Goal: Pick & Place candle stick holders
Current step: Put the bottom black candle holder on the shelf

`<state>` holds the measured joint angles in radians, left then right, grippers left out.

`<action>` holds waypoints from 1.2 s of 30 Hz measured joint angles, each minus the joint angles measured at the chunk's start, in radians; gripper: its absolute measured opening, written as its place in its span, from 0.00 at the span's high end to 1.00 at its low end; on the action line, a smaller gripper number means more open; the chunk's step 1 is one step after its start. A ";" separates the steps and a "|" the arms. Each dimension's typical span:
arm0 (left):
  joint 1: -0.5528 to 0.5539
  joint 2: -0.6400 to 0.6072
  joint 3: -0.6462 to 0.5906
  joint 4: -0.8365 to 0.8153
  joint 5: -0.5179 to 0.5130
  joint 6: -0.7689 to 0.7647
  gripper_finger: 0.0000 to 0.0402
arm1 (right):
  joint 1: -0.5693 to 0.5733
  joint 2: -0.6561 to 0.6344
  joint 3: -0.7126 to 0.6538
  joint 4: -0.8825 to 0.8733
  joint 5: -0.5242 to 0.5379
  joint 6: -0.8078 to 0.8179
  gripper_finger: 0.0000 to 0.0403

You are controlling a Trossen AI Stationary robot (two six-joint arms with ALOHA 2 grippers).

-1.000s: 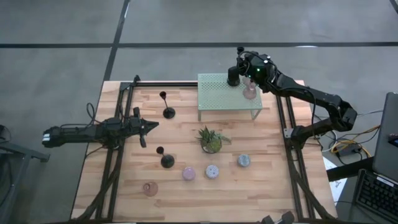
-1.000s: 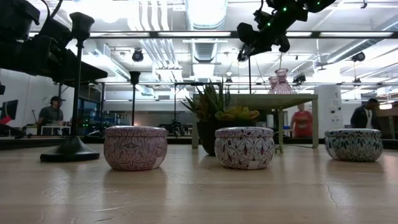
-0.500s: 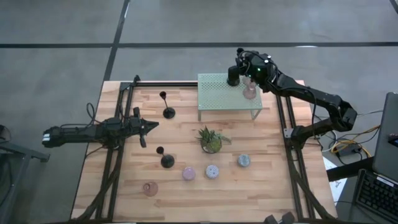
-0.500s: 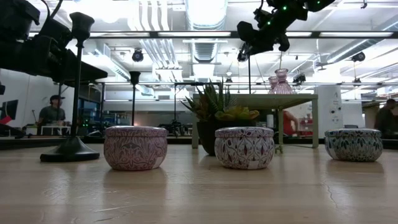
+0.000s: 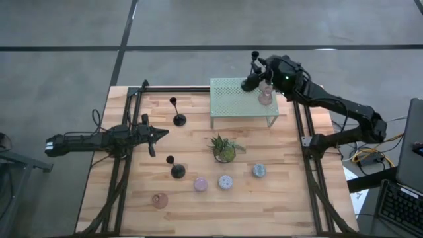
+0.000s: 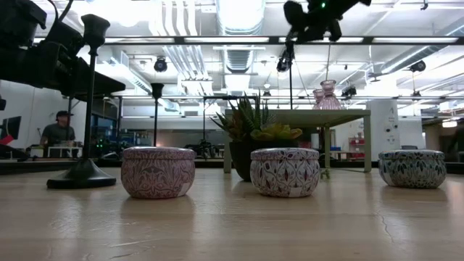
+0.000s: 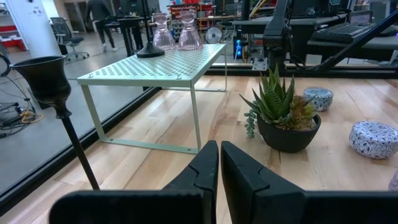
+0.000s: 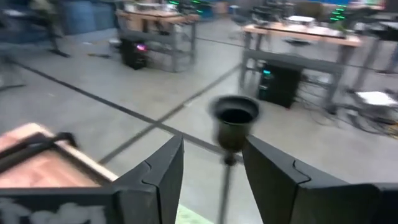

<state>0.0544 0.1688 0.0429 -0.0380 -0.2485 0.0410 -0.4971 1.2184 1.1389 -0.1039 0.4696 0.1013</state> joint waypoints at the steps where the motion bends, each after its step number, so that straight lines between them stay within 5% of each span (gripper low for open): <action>1: 0.000 0.000 0.000 0.000 0.000 0.000 0.94 | 0.015 -0.008 0.000 0.000 -0.025 -0.002 0.60; 18: 0.000 0.000 0.000 0.000 0.000 0.000 0.94 | 0.437 0.059 -0.085 0.130 -0.308 -0.160 0.57; 26: 0.000 0.000 0.000 0.000 0.000 0.000 0.94 | 0.609 0.319 -0.106 0.385 -0.351 -0.154 0.59; 36: 0.000 0.000 0.000 0.000 0.000 0.000 0.94 | 0.624 0.644 0.029 0.578 -0.474 -0.070 0.60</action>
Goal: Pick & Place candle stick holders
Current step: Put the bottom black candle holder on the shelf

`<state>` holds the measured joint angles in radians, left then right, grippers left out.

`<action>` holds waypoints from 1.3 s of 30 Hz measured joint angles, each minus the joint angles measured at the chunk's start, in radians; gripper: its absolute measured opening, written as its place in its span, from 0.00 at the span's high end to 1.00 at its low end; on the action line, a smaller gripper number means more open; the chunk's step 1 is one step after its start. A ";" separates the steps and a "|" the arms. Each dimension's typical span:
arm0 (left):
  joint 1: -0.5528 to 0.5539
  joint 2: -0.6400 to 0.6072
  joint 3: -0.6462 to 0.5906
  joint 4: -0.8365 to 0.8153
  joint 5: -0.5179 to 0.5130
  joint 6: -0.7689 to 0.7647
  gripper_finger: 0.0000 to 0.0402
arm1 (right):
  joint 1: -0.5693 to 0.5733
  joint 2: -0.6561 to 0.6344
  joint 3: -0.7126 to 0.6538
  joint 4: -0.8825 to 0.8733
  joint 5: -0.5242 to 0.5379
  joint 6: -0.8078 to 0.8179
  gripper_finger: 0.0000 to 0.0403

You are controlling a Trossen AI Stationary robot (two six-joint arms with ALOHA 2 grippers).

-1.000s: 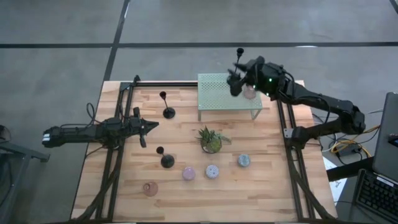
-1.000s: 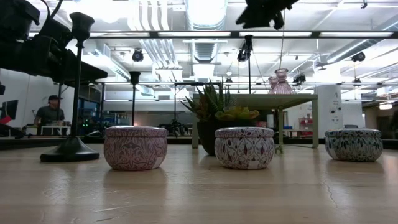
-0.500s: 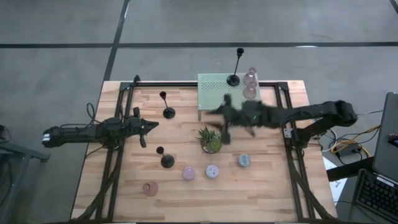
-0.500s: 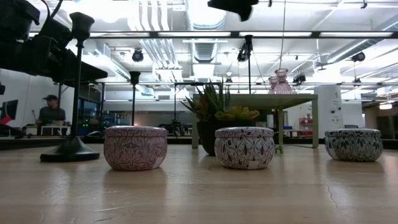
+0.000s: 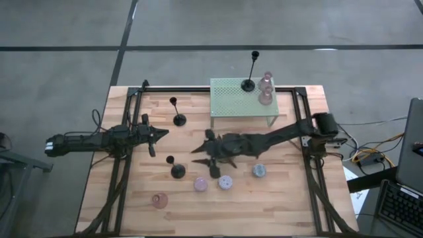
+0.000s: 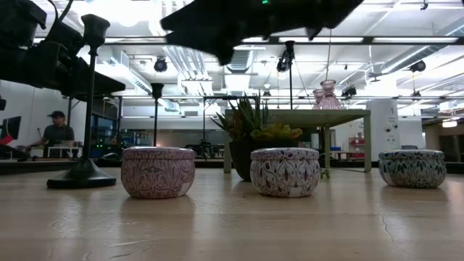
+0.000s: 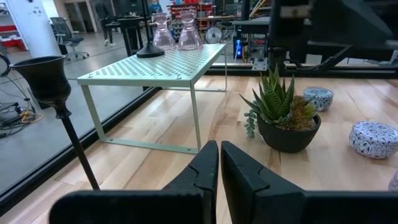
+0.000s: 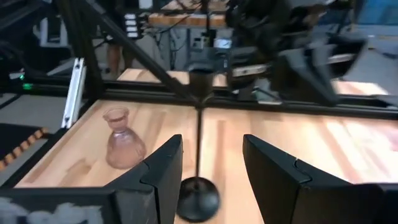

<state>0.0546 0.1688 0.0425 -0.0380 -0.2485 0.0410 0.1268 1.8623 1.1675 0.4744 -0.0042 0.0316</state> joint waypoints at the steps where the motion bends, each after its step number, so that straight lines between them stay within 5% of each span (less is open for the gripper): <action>1: 0.000 0.000 0.000 0.000 0.000 0.000 0.94 | 0.000 0.029 0.027 0.000 -0.014 0.000 0.60; 12: 0.000 0.000 0.000 0.000 0.000 0.000 0.94 | 0.000 0.270 0.320 -0.115 -0.058 0.014 0.51; 24: 0.000 0.004 0.000 0.000 0.000 0.000 0.94 | -0.008 0.349 0.414 -0.118 -0.083 0.027 0.45; 33: 0.000 0.005 0.000 0.000 0.000 0.000 0.94 | -0.008 0.381 0.430 -0.093 -0.082 0.017 0.50; 39: 0.000 0.006 0.000 0.000 0.000 0.000 0.94 | -0.011 0.379 0.430 -0.071 -0.075 0.017 0.64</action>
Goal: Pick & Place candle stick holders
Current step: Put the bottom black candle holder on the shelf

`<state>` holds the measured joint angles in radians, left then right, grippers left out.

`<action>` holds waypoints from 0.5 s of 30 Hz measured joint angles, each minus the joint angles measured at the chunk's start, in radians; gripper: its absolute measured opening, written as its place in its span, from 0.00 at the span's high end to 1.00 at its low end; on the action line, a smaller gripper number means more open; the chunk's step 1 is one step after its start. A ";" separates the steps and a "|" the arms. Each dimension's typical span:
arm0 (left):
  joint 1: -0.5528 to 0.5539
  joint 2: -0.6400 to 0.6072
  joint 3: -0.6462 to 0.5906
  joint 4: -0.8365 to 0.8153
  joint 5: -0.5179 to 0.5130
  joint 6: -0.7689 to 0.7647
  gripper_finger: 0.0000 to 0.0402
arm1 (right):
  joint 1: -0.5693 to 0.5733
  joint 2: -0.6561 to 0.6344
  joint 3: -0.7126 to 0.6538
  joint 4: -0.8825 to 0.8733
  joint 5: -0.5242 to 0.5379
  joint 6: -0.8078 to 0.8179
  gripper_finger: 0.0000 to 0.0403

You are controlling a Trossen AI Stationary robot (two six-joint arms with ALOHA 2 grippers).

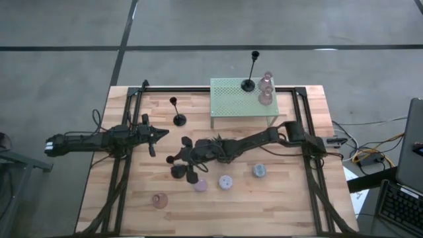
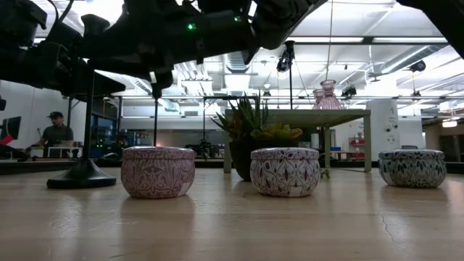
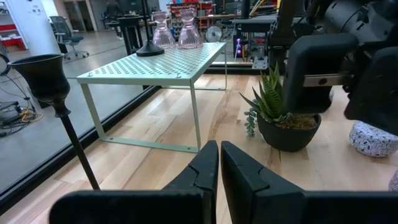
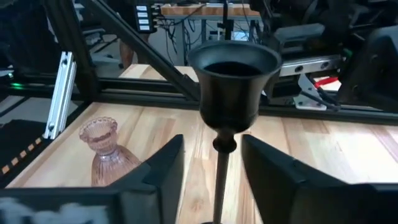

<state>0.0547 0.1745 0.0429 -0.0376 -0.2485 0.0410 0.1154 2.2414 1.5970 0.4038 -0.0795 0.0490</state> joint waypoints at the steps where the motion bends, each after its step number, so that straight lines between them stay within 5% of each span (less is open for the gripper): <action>1: 0.000 0.000 0.000 0.000 0.000 0.000 0.94 | -0.002 0.000 0.000 0.000 0.000 0.000 0.68; 7: 0.000 0.000 0.000 0.000 0.000 0.000 0.94 | -0.010 -0.001 0.000 -0.002 0.003 0.002 0.94; 15: 0.000 0.000 0.000 0.000 0.000 0.000 0.94 | -0.009 -0.024 -0.001 -0.015 0.001 0.008 0.97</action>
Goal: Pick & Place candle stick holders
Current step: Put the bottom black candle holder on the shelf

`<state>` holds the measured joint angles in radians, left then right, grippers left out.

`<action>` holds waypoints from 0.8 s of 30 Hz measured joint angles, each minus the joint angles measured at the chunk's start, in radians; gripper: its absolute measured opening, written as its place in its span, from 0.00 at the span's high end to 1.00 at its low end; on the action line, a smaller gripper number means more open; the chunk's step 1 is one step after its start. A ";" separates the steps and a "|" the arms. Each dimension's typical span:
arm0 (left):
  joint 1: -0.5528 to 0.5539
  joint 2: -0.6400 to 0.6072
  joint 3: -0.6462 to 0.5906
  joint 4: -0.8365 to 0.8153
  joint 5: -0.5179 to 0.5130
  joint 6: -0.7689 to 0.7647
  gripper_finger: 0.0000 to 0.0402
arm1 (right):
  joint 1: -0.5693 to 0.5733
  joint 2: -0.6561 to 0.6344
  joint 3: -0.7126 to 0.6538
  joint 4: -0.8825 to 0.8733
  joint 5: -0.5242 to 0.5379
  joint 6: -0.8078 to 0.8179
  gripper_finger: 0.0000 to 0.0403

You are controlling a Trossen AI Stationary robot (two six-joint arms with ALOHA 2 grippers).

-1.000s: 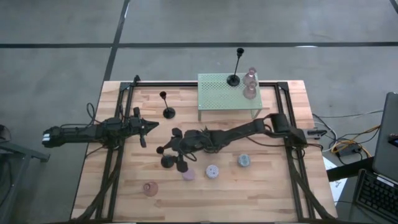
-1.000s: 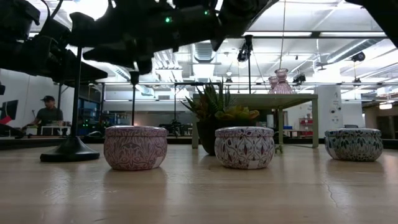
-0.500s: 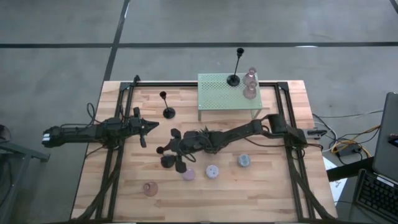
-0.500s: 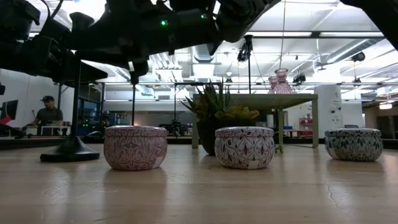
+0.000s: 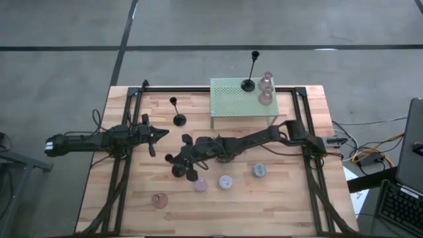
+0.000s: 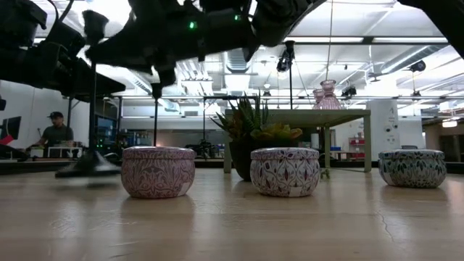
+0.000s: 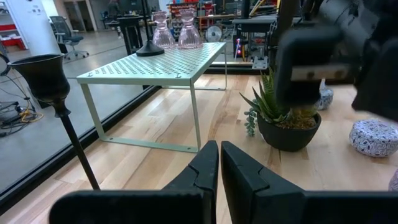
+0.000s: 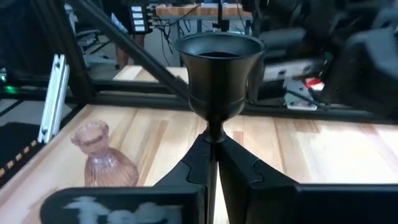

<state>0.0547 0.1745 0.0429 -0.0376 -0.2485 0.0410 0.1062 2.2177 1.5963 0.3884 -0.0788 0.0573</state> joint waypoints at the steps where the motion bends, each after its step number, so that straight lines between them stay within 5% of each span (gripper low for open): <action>1: 0.000 0.000 0.000 0.000 0.000 0.000 0.94 | 0.000 -0.012 0.000 -0.006 0.000 0.000 0.97; 13: 0.000 0.000 0.000 0.000 0.000 0.000 0.94 | 0.008 -0.216 -0.002 -0.162 -0.011 -0.012 0.97; 24: 0.000 0.000 0.000 0.000 0.000 0.000 0.94 | 0.009 -0.586 -0.137 -0.380 0.209 -0.124 0.97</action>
<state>0.0544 0.1741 0.0426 -0.0380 -0.2485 0.0410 0.1153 1.6313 1.4597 0.0081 0.1300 -0.0668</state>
